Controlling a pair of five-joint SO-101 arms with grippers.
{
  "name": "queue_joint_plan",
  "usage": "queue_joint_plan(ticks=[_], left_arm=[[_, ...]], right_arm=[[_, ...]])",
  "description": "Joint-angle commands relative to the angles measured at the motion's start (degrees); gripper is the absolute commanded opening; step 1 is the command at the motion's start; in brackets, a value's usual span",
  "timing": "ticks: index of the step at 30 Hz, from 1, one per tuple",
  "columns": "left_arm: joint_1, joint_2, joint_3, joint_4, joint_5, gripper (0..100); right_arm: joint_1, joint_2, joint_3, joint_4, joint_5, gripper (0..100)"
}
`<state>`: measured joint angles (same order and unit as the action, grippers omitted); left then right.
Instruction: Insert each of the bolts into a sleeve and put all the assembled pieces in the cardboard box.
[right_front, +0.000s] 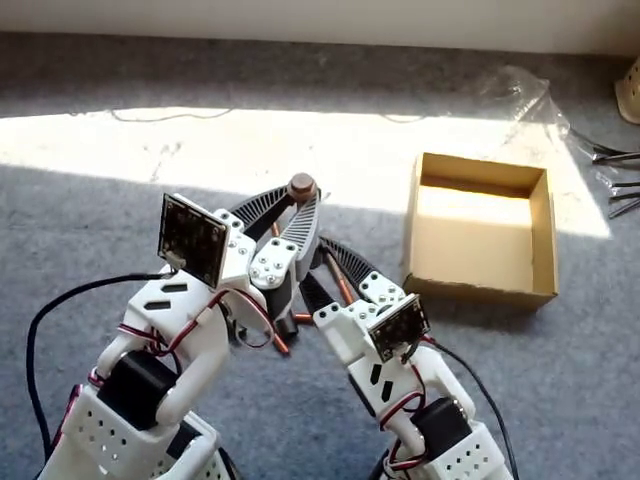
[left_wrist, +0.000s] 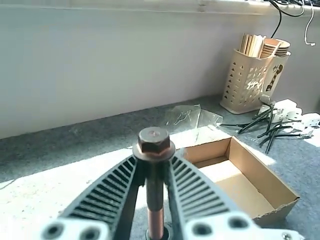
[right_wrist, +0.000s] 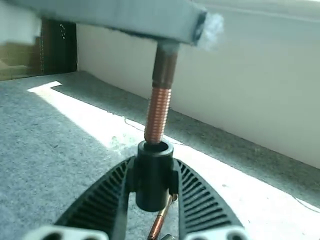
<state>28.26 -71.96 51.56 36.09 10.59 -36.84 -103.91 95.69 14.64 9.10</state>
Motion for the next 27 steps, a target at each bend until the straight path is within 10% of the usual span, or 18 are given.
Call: queue_joint_plan(ticks=[1,27], left_arm=[[1.01,0.22,-3.74,0.62,-0.09,1],[2.68,0.22,7.43,-6.95,-0.18,1]], right_arm=[[0.48,-0.66,6.29,-0.22,0.62,0.5],[0.48,-0.66,6.29,-0.22,0.62,0.5]])
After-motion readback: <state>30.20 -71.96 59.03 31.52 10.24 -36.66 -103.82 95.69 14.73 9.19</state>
